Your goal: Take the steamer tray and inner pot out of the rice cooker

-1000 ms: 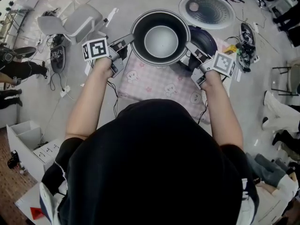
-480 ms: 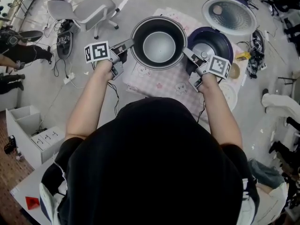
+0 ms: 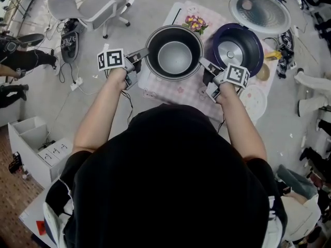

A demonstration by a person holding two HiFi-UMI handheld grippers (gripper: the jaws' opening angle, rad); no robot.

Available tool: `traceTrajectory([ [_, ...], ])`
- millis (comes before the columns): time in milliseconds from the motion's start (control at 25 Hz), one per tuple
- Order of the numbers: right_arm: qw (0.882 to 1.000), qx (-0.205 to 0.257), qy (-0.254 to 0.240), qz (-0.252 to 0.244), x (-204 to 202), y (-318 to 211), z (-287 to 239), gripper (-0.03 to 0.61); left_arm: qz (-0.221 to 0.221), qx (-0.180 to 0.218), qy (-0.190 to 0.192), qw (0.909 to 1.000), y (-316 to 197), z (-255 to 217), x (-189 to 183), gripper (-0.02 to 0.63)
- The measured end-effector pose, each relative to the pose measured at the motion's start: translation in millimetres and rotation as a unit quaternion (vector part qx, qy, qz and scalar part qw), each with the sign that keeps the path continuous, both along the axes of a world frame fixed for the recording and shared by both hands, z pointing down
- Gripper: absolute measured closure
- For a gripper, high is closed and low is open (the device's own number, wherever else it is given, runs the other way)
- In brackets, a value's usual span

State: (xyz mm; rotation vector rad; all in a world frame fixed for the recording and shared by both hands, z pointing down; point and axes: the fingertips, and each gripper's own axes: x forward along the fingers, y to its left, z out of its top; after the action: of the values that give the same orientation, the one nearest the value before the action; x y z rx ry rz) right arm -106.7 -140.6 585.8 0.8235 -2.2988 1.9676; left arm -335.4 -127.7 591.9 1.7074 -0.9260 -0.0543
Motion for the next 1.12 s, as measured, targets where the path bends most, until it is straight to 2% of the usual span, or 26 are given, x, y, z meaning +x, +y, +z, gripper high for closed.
traceTrajectory([
  [240,1.0,-0.011,0.006,0.005,3,9,26,0.549,0.019,-0.032,0.005,0.9993,6,29,4,0.565],
  [320,0.999,-0.027,0.009,0.014,6,15,35,0.549,0.026,-0.04,0.005,0.9989,9,37,6,0.565],
  [520,0.999,-0.033,-0.002,0.036,12,24,51,0.549,0.03,-0.06,0.013,0.9976,15,59,11,0.566],
  [800,0.998,-0.04,-0.008,0.042,19,28,83,0.549,0.046,-0.082,0.002,0.9956,18,88,19,0.566],
  [1120,0.998,-0.046,-0.009,0.052,25,32,102,0.551,0.055,-0.082,-0.007,0.9951,18,101,25,0.568],
])
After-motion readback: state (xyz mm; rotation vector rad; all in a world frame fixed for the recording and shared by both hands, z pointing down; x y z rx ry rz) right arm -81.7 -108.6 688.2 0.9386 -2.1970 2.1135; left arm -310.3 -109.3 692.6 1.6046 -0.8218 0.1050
